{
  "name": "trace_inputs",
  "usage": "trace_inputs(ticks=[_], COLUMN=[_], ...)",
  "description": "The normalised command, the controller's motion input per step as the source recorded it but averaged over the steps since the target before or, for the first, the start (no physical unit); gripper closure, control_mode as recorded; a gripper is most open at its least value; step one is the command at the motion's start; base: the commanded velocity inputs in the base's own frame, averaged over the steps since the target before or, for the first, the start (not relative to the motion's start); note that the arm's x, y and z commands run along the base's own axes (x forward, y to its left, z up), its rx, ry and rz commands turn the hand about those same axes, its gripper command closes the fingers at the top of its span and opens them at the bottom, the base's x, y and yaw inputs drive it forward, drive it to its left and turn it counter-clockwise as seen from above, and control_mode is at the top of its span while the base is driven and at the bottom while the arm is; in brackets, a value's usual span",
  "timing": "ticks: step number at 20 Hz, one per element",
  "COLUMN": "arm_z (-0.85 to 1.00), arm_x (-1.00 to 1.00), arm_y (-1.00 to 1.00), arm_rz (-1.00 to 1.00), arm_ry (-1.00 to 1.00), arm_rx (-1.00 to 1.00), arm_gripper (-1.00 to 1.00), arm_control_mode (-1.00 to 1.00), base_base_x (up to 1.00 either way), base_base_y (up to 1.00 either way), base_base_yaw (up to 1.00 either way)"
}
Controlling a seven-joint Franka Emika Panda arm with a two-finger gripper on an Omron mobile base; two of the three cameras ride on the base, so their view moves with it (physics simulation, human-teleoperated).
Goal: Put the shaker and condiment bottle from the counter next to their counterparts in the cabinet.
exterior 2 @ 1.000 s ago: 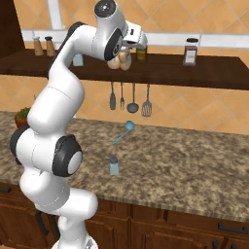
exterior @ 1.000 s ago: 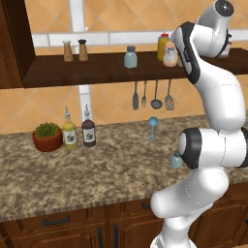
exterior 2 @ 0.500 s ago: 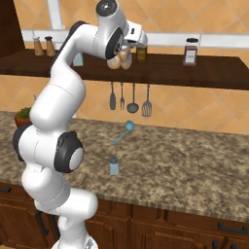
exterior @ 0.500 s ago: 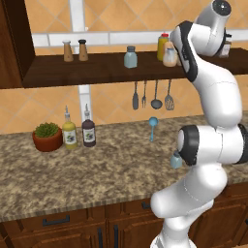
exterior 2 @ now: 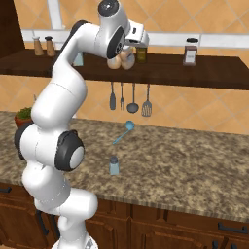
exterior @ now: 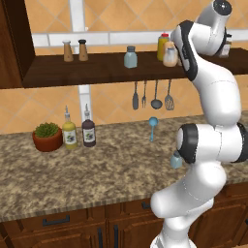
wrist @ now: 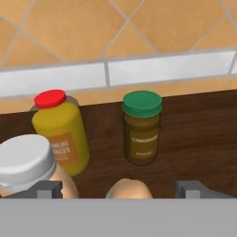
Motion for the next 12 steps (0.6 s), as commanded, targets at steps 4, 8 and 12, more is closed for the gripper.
trace_inputs(ticks=[4, 8, 12], arm_z=[0.00, 0.00, 0.00], arm_x=[0.15, 0.56, 0.77], arm_y=[-0.07, -0.08, -0.18], arm_rz=[0.00, 0.01, 0.07], arm_ry=[0.00, 0.00, 0.00], arm_rx=[0.00, 0.00, 0.00], arm_gripper=[-1.00, -1.00, -1.00], arm_control_mode=[-1.00, -1.00, -1.00], base_base_x=[0.00, 0.00, 0.00], base_base_y=[0.00, 0.00, 0.00], base_base_yaw=[0.00, 0.00, 0.00])
